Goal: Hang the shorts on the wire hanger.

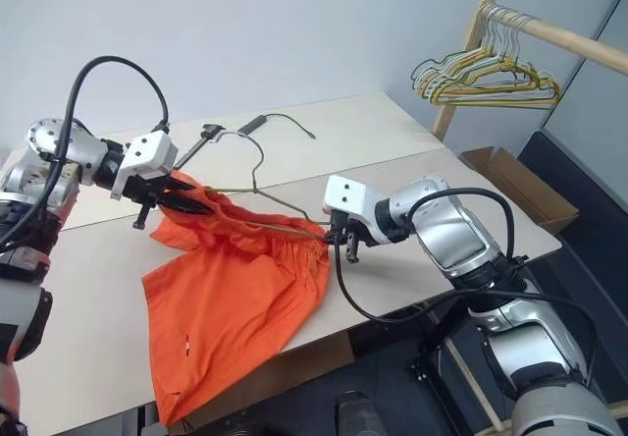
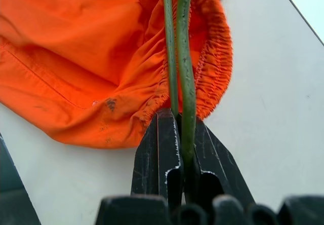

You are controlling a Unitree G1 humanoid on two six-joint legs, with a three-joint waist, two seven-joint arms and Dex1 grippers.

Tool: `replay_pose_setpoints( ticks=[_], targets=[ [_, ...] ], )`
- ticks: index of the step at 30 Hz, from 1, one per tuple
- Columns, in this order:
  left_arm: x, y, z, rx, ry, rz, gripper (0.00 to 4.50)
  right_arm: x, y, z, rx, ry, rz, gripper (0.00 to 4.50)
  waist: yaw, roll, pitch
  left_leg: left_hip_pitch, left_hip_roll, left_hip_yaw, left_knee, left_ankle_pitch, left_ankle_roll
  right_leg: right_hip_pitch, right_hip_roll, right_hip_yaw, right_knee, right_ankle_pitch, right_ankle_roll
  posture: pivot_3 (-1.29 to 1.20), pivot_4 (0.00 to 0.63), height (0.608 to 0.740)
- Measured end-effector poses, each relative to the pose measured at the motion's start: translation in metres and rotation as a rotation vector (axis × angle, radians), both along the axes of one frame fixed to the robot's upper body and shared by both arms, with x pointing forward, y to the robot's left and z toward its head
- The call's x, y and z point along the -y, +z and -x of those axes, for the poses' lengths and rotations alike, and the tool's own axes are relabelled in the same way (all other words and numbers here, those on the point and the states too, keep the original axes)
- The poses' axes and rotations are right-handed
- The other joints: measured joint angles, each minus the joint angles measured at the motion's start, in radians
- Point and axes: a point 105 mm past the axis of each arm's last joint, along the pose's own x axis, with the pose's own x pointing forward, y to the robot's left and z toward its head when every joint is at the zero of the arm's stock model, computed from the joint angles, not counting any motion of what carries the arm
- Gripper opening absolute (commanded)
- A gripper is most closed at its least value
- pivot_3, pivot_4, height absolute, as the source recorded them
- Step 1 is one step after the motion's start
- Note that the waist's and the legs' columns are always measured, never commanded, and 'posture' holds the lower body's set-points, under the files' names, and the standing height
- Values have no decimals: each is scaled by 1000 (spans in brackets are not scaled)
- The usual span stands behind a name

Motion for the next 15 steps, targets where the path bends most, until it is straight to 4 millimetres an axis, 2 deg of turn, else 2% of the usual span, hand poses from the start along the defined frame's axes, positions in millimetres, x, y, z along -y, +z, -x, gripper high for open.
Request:
replay_pose_setpoints(
  ticks=[4, 8, 12, 15],
  targets=[
    [0, -2, 2, -16, -6, 3, 26, 0, 0, 0, 12, 1, 15, 0, -3, 0, 0, -2, 0, 0, 4, -1, 2, 0, 0, 1, 0, 1, 2, -229, 0, 740],
    [-1, -2, 2, -16, -4, 1, 26, -2, -1, -2, 99, 22, 23, 0, -2, 0, 0, -2, -1, 0, 5, -2, 3, 0, -1, 1, 0, 1, 3, -227, 0, 740],
    [-5, 1, 3, 2, -4, -8, 0, -8, -1, -1, 154, 67, 3, 1063, -3, 0, 0, -2, 0, 0, 5, -2, 3, 0, 0, 1, 0, 1, 3, -232, 0, 740],
    [-5, 3, 4, 29, -21, -13, 0, -10, 2, -3, 176, 64, -15, 2045, -5, 0, 0, -2, 0, 1, 6, -2, 3, 0, 0, 1, 0, 1, 3, -231, 0, 740]
  ],
)
